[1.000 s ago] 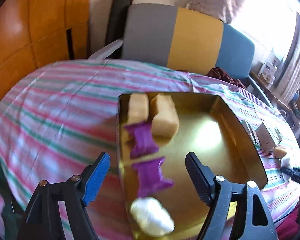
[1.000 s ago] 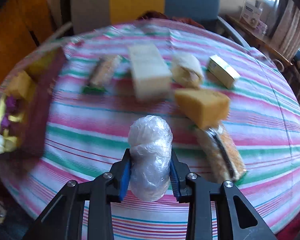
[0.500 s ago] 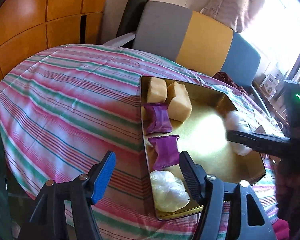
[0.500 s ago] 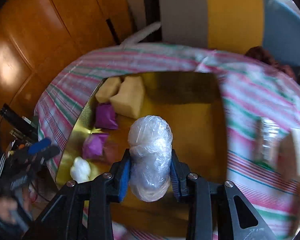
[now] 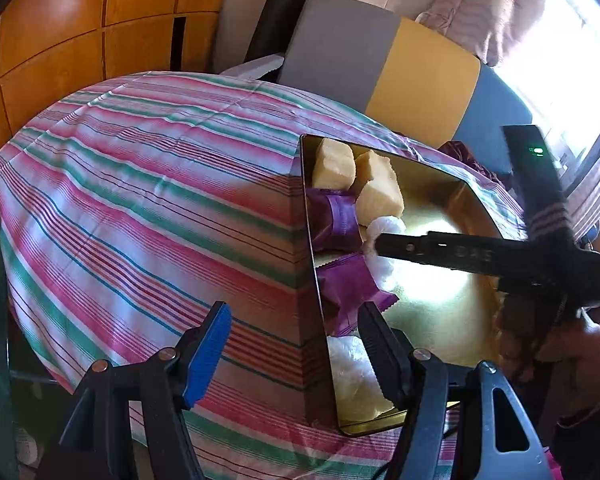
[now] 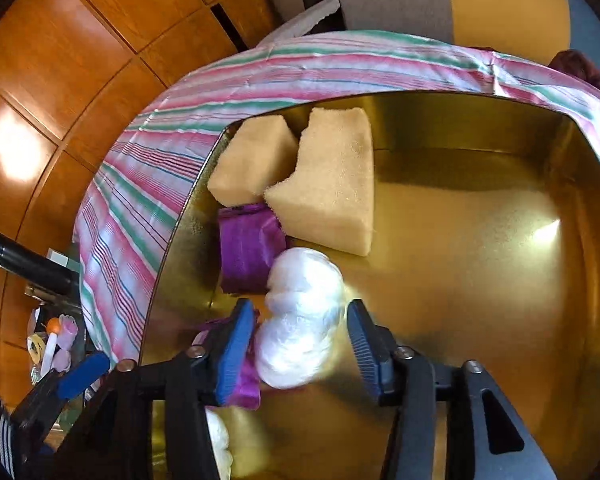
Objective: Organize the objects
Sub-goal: 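Carry the white plastic bundle into the tray and open the right tool, then grasp a clear-wrapped cracker bar from the cloth with the left tool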
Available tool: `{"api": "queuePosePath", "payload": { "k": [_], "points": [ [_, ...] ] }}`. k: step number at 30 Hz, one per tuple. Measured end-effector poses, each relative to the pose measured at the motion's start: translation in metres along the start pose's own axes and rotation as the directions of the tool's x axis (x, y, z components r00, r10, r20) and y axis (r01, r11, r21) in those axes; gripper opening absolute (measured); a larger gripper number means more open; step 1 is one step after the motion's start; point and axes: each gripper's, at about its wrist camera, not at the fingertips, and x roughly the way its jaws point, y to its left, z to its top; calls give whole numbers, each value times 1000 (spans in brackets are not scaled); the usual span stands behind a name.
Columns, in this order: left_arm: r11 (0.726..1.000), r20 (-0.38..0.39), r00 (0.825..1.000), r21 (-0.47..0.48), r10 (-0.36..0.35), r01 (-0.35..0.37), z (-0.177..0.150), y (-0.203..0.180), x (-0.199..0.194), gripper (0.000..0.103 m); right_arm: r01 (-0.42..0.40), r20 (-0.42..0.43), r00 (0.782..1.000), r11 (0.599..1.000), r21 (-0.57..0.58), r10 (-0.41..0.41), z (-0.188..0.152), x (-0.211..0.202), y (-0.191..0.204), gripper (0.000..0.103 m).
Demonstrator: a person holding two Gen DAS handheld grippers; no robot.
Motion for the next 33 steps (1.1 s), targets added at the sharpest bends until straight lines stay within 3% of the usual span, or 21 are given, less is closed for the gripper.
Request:
{"api": "queuePosePath", "payload": {
  "k": [11,20,28,33],
  "points": [
    [993,43,999,116,-3,-2,2,-40,-18,66,60,121,991,998,-9,-59,-27,-67,-24,71],
    [963,56,998,269,-27,11,-3,-98,-26,66,172,217,959,983,70,-183,-60,-139,-90,77],
    [921,11,997,385,-75,65,-8,-151,-21,64,284,271,904,938,200,-332,-81,-202,-171,79],
    [894,-18,994,435,-107,105,-8,-187,-14,63,362,307,835,876,319,-457,-95,-238,-227,80]
  ]
}}
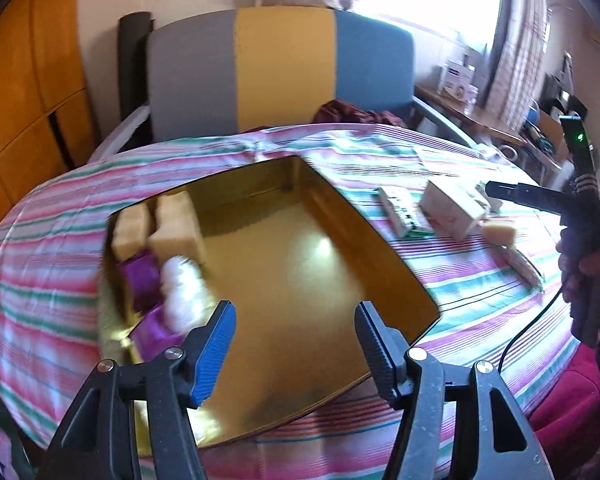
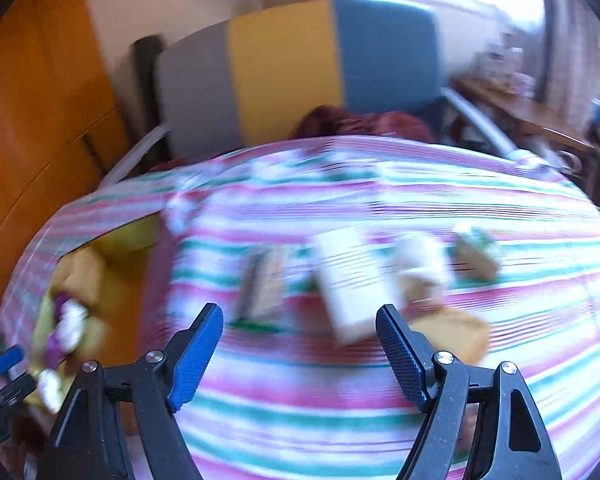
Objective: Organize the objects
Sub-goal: 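Grasp a clear-wrapped cracker bar from the cloth with the left tool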
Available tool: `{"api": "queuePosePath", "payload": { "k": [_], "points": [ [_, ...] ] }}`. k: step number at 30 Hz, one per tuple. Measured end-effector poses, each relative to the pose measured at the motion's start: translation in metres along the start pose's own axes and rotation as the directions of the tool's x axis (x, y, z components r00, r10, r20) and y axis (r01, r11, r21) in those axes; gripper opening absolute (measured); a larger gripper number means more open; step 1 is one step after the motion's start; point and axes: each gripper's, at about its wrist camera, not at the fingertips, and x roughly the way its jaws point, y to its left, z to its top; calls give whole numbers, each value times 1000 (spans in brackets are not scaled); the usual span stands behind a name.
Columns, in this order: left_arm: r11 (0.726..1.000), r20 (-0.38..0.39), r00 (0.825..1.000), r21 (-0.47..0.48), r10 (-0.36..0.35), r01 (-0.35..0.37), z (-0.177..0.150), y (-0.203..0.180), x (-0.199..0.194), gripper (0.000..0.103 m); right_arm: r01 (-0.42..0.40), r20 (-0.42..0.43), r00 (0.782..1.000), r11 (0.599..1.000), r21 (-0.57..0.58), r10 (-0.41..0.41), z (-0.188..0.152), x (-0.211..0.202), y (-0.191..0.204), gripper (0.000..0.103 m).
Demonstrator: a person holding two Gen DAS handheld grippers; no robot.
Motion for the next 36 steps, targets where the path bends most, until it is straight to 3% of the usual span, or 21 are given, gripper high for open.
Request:
{"api": "queuePosePath", "payload": {
  "k": [4,7,13,22,24,27,36],
  "points": [
    [998,-4,999,54,-33,34,18,-30,10,60,57,37,997,989,134,-62,-6,0,-52,80],
    [994,-22,997,84,-68,69,35,-52,25,55,73,11,997,965,252,-78,-11,6,-83,80],
    [985,-81,990,119,-113,122,69,-96,68,54,54,29,997,951,305,-65,-7,-4,-98,80],
    [993,-240,968,65,-78,96,104,-131,154,56,17,74,996,934,357,-46,-3,-17,-105,82],
    [993,-260,964,77,-62,85,108,-137,168,65,2,71,997,927,376,-31,-3,-16,-109,83],
    [995,-298,953,69,-48,71,113,-143,192,67,-11,58,998,919,393,-13,-3,-14,-112,83],
    [998,-324,946,60,7,13,120,-145,241,70,-25,46,999,918,397,8,-3,-11,-113,83]
  ]
}}
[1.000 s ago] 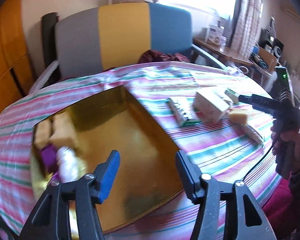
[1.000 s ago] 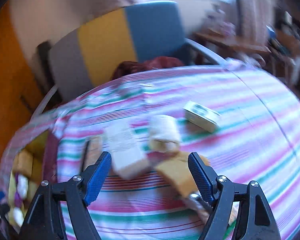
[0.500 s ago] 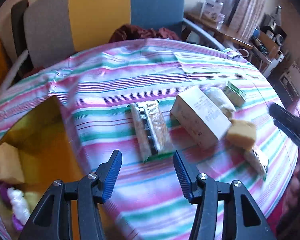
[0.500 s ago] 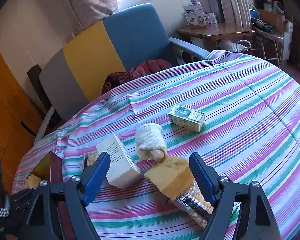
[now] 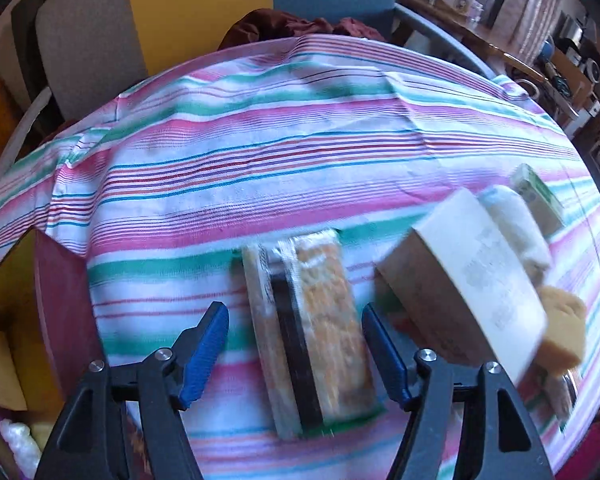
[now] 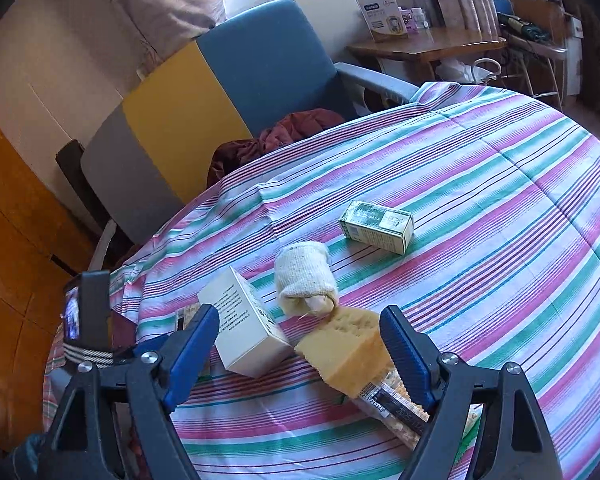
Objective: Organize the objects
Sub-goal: 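Grasp a clear-wrapped cracker bar from the cloth with the left tool, then grasp the white printed box with the right tool while the left tool carries the cracker bar toward the tray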
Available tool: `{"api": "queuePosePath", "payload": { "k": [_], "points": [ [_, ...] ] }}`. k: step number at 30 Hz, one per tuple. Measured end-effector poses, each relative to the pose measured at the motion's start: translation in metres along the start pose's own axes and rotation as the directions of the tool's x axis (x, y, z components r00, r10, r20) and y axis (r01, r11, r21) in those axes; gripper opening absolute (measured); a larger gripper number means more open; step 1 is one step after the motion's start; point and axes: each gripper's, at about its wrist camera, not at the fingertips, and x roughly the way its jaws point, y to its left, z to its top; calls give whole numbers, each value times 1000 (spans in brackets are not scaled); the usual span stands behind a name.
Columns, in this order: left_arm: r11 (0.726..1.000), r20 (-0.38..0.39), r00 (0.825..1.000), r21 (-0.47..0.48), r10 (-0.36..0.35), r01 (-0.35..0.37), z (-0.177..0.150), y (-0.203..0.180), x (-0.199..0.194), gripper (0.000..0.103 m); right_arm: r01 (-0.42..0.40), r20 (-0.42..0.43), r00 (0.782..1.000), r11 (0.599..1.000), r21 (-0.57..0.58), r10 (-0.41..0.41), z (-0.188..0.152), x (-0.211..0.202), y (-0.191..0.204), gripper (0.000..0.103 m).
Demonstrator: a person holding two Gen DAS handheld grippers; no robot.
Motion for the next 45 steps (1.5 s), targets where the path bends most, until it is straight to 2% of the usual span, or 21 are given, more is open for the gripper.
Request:
{"api": "queuePosePath", "payload": {
  "k": [1,3,5,7,11,17,22,26,30,34,37,38,39,40,41,42,45],
  "points": [
    [1000,13,1000,-3,8,-8,1,1,1,69,1,-1,1000,1000,-2,-1,0,1,0,83],
    [999,27,999,25,28,-29,-3,-6,-3,51,8,-4,1000,1000,-8,-8,-1,2,1,83],
    [999,37,999,44,-28,26,-10,-9,-9,51,12,-8,1000,1000,-15,-12,-1,3,2,83],
    [998,52,998,52,-24,21,-21,-12,-15,51,11,-12,1000,1000,-23,-12,-1,4,3,83],
    [993,115,991,95,-74,63,-54,-18,-46,51,14,-16,1000,999,-48,-15,-3,5,7,83],
    [984,173,973,119,-155,135,-95,-10,-94,51,9,-58,998,996,-93,-15,-10,15,15,83],
    [979,226,956,125,-185,160,-124,9,-130,51,-11,-101,995,983,-186,-8,-22,24,32,83],
    [980,250,949,104,-192,170,-145,33,-148,51,-16,-132,991,963,-268,-20,-27,34,51,83],
    [984,270,946,71,-179,166,-161,57,-158,51,-4,-133,990,924,-382,-51,-22,48,77,83],
    [984,278,945,2,-171,177,-177,85,-164,51,41,-165,977,874,-483,-137,-13,78,100,82],
    [983,280,947,-50,-157,178,-189,105,-165,51,62,-207,958,847,-528,-199,-11,104,109,82],
    [982,278,949,-69,-149,174,-193,111,-165,51,58,-226,952,843,-534,-208,-11,112,110,82],
    [982,278,950,-84,-140,170,-196,116,-165,51,58,-243,944,840,-539,-221,-13,121,112,75],
    [981,277,951,-100,-134,167,-199,121,-164,51,61,-262,935,837,-544,-238,-16,128,112,66],
    [979,276,953,-117,-127,164,-203,128,-163,51,72,-271,926,830,-552,-261,-20,132,111,51],
    [979,277,954,-130,-119,160,-206,132,-163,51,72,-279,923,828,-556,-267,-24,133,112,50],
    [975,276,956,-165,-98,147,-215,145,-162,51,41,-274,931,815,-578,-242,-44,120,118,50]
  ]
}}
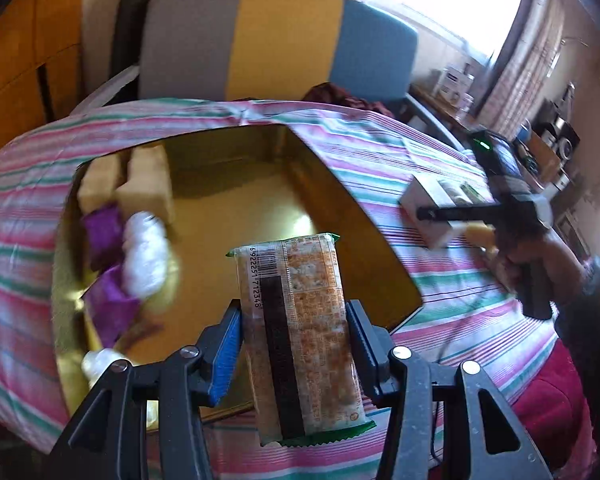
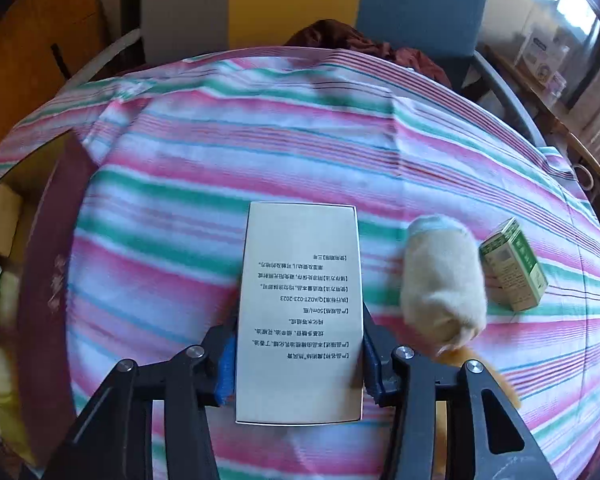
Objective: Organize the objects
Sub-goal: 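Grasp the white printed box with the right tool while the left tool carries the cracker bar toward the tray, then lower the cracker bar into the tray and open the left tool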
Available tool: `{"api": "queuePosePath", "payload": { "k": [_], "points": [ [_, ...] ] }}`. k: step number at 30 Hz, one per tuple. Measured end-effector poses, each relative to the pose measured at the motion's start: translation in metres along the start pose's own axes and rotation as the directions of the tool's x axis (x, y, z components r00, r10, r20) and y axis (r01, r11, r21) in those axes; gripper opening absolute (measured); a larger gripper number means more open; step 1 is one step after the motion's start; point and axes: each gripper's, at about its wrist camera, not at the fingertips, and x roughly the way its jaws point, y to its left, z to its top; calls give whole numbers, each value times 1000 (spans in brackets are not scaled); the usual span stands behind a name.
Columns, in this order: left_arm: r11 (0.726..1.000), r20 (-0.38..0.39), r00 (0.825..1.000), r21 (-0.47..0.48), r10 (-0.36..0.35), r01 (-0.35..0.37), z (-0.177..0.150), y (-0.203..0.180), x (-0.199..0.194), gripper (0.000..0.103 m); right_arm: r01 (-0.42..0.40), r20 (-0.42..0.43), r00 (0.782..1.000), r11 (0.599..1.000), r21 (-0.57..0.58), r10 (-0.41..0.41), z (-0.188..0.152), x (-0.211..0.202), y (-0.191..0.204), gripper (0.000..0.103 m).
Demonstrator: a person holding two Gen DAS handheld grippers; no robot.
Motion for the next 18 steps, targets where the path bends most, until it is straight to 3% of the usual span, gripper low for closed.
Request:
{"api": "queuePosePath", "payload": {
  "k": [8,11,18],
  "points": [
    [997,40,997,-57,62,-60,-11,25,-17,51,-99,-19,995,994,-43,99,-66,-20,32,50],
    [993,64,991,-50,114,-111,-15,28,-26,51,-92,19,995,995,-40,93,-88,-24,37,50],
    [983,92,979,-37,182,-179,-21,26,-37,51,-59,52,997,997,-48,61,-94,-28,44,50]
  ]
}}
